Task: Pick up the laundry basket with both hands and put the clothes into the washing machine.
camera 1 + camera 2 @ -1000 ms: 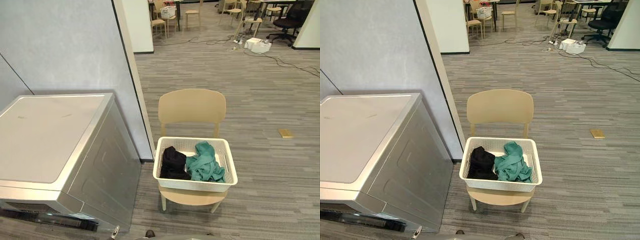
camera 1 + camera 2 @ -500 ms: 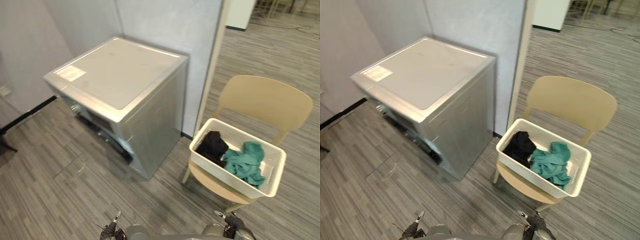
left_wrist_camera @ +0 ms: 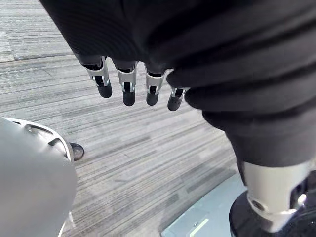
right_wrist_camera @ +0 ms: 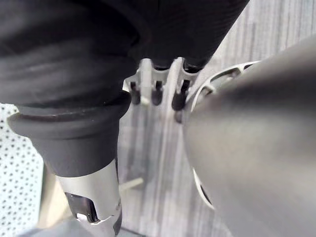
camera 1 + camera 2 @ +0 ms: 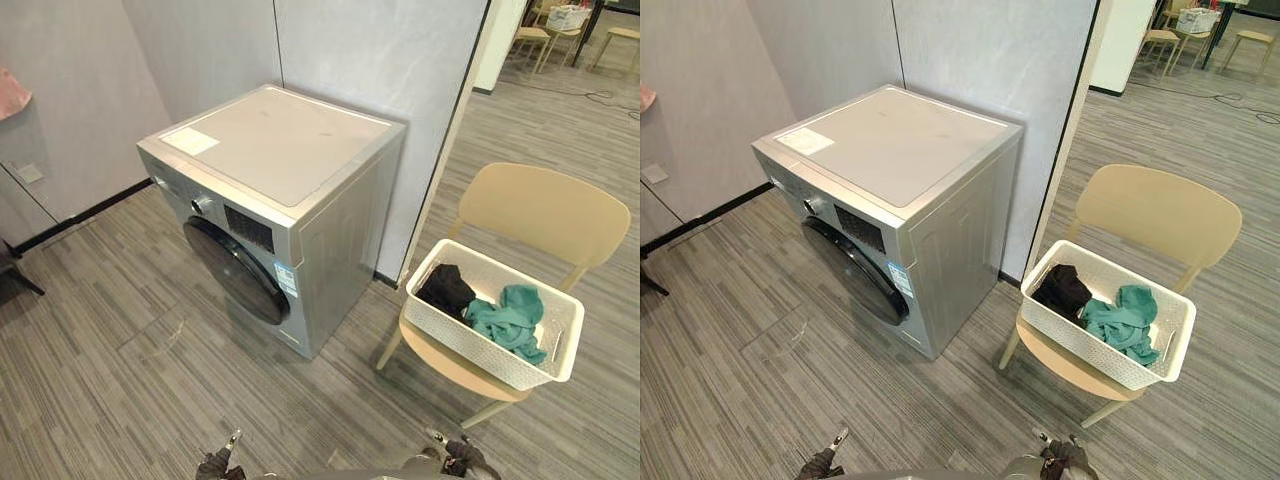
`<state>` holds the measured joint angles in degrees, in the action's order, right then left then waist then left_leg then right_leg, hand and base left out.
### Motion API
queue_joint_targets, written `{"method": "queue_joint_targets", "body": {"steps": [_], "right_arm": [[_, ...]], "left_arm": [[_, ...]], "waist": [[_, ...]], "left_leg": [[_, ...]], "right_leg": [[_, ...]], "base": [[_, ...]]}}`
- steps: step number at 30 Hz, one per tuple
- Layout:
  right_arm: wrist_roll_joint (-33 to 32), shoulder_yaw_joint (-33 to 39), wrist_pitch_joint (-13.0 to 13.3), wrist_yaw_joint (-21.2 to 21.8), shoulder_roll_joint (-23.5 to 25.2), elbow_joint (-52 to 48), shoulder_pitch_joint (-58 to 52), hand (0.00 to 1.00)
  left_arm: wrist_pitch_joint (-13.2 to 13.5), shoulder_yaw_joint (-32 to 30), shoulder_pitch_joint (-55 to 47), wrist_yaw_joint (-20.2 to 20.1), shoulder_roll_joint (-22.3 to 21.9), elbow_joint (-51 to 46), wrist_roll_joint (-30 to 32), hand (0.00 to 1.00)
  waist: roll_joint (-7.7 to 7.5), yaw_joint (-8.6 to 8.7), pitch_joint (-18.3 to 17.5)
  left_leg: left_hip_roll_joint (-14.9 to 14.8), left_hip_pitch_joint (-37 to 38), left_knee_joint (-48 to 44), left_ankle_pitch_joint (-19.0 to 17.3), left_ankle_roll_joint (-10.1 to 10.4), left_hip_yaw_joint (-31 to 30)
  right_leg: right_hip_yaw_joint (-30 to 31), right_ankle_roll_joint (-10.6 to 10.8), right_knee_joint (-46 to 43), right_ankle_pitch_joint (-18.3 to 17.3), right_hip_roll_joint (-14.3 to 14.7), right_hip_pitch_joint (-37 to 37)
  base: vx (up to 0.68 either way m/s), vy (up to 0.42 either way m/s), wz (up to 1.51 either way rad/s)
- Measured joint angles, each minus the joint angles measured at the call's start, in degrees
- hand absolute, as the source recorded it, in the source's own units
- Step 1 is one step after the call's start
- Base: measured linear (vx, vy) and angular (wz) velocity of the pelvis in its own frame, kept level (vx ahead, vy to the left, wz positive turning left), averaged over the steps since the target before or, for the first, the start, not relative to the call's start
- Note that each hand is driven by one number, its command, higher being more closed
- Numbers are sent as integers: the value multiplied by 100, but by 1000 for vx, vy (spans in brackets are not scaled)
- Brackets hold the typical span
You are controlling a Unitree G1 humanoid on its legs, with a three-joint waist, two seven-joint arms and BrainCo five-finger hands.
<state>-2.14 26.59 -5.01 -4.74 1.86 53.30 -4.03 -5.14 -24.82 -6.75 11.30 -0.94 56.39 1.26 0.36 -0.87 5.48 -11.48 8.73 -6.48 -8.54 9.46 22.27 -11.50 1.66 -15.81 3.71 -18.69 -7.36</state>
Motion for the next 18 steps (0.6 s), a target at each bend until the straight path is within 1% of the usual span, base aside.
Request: {"method": "queue_joint_targets", "body": {"steps": [1,2,3,4,5,6,7,8,9,10,11,12,13,14,15,16,17,18], "right_arm": [[2,-26,0,4,41,-15,1,0],[-11,-58,-14,6,147,31,-39,0],[-24,-51,-2,8,148,81,-38,0],[-73,96,-4,-8,149,180,-64,0],[-217,303,35,-7,151,177,-182,0],[-275,394,62,-4,140,167,-224,0],[-330,506,94,-3,101,191,-280,0],[-414,563,105,-2,76,285,-290,0],[-434,576,104,-3,71,342,-267,0],[-436,584,98,1,77,384,-267,0],[-432,587,73,1,110,417,-283,0],[-425,587,65,0,111,431,-280,0],[-404,535,39,-1,141,454,-272,0],[-401,487,12,0,176,467,-248,0],[-401,390,8,3,213,423,-240,0],[-401,362,6,11,226,402,-231,0],[-402,152,0,11,218,307,-230,0],[-402,112,0,9,183,245,-207,0]], "left_arm": [[-2,-45,-12,-3,19,5,66,0],[3,-209,9,-9,53,-22,179,0],[3,-274,53,-27,26,-29,186,0],[-13,-464,146,-119,-101,-28,290,0],[-57,-486,161,-139,-117,-3,450,0],[-66,-486,187,-140,-142,-5,475,0],[-67,-485,212,-140,-234,-6,517,0],[-65,-485,214,-133,-250,-6,549,0],[-67,-485,213,-130,-259,-5,556,0],[-67,-485,212,-127,-263,-5,554,0],[-63,-462,198,-124,-199,-24,540,0],[-59,-448,178,-120,-178,-27,515,0],[-49,-418,140,-123,-138,-65,438,0],[-36,-390,117,-124,-87,-131,401,0],[-42,-392,121,-123,-60,-264,398,0],[-37,-390,160,-121,-58,-313,397,0],[-24,-407,159,-117,-59,-433,393,0],[-7,-411,161,-121,-79,-426,391,0]], "waist": [[-34,8,-20],[-264,1,-51],[-271,-5,-37],[-289,-7,-114],[-251,31,-164],[-217,32,-180],[-123,13,-227],[-101,3,-239],[-109,9,-242],[-141,21,-268],[-206,9,-309],[-235,10,-319],[-301,-10,-336],[-340,-11,-324],[-359,13,-231],[-360,11,-182],[-377,-7,-170],[-321,-4,-140]], "left_leg": [[-62,4,0,47,39,-84],[-100,-26,4,115,155,-309],[-168,-39,-1,131,185,-409],[-271,-106,102,266,-6,-791],[-274,-214,276,442,-333,-963],[-271,-271,300,485,-398,-983],[-247,-350,318,488,-400,-1043],[-224,-358,366,502,-383,-1202],[-215,-364,377,508,-378,-1292],[-199,-395,377,529,-378,-1419],[-158,-395,370,622,-379,-1446],[-159,-385,356,641,-348,-1441],[-158,-422,232,643,-347,-1423],[-156,-565,-38,640,-343,-1427],[-159,-898,-704,637,-338,-1457],[-184,-1087,-1111,637,-334,-1482],[-265,-1648,-2146,668,-2,-1611],[-313,-1791,-2462,638,58,-1630]], "right_leg": [[307,193,-219,-261,131,-25],[781,740,-466,-1033,292,12],[806,947,-580,-1136,356,3],[774,852,-783,-1534,604,15],[1064,718,-803,-1771,862,51],[1167,646,-777,-1829,942,78],[1143,548,-706,-1844,986,164],[972,586,-697,-1829,938,262],[882,580,-679,-1834,917,333],[775,580,-618,-1833,890,454],[752,546,-528,-1813,857,646],[752,498,-493,-1783,861,718],[746,416,-483,-1734,861,796],[748,337,-538,-1682,845,821],[748,248,-729,-1603,807,766],[750,217,-804,-1605,802,763],[821,296,-416,-1709,942,860],[789,373,-370,-1749,925,924]], "base": [[54,-222,38],[85,-252,52],[142,-383,85],[153,-367,104],[157,-347,113],[171,-256,106],[172,-124,81],[179,-85,75],[185,-27,68],[177,-7,76],[169,4,74],[158,31,74],[132,40,55],[110,58,66],[47,51,51],[-26,41,48],[-50,8,21],[-39,-5,5]]}}
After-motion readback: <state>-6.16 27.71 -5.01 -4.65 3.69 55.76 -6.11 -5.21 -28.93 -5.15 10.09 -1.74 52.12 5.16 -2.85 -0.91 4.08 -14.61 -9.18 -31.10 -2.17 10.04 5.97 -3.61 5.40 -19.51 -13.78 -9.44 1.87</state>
